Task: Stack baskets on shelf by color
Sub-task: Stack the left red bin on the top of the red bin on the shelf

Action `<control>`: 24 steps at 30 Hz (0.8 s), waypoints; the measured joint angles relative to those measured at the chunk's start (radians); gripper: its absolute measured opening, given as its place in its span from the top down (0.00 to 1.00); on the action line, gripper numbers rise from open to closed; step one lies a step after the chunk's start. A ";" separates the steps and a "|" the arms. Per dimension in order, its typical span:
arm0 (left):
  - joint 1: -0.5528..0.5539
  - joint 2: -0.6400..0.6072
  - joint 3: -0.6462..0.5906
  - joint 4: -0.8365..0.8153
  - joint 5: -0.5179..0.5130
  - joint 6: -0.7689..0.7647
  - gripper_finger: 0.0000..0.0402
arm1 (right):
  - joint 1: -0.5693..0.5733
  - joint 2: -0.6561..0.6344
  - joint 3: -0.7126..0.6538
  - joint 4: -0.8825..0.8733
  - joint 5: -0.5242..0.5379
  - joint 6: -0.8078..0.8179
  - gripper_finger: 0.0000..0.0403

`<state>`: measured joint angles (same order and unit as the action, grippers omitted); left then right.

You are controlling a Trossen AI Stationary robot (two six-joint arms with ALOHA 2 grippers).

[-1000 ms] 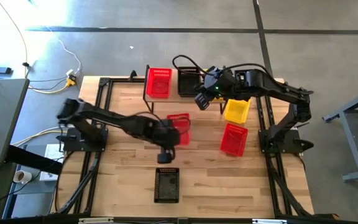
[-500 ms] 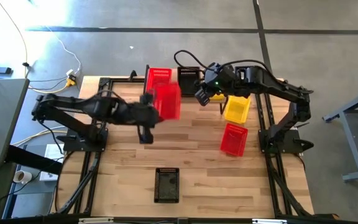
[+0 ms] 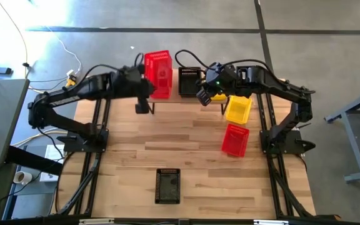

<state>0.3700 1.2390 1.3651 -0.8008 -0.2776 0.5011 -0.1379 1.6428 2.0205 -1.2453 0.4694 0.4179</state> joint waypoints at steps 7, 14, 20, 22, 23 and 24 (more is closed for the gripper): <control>0.134 0.034 0.000 -0.066 0.159 0.089 1.00 | 0.000 0.000 0.000 0.000 0.000 0.000 0.76; 0.163 0.076 0.000 -0.108 0.177 0.097 1.00 | 0.000 0.000 0.000 0.000 0.000 0.003 0.76; 0.167 0.121 0.000 -0.128 0.178 0.097 1.00 | 0.000 0.000 0.000 0.000 0.000 0.003 0.76; 0.167 0.133 0.000 -0.129 0.167 0.097 1.00 | 0.000 0.000 0.000 0.000 0.000 0.004 0.76; 0.169 0.136 0.000 -0.128 0.161 0.097 1.00 | 0.000 0.000 0.000 0.000 0.000 0.004 0.76; 0.171 0.140 0.000 -0.128 0.160 0.097 1.00 | 0.000 0.000 0.000 0.000 0.000 0.004 0.76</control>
<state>0.5409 1.3786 1.3647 -0.9293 -0.1172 0.5983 -0.1375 1.6428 2.0205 -1.2453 0.4690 0.4217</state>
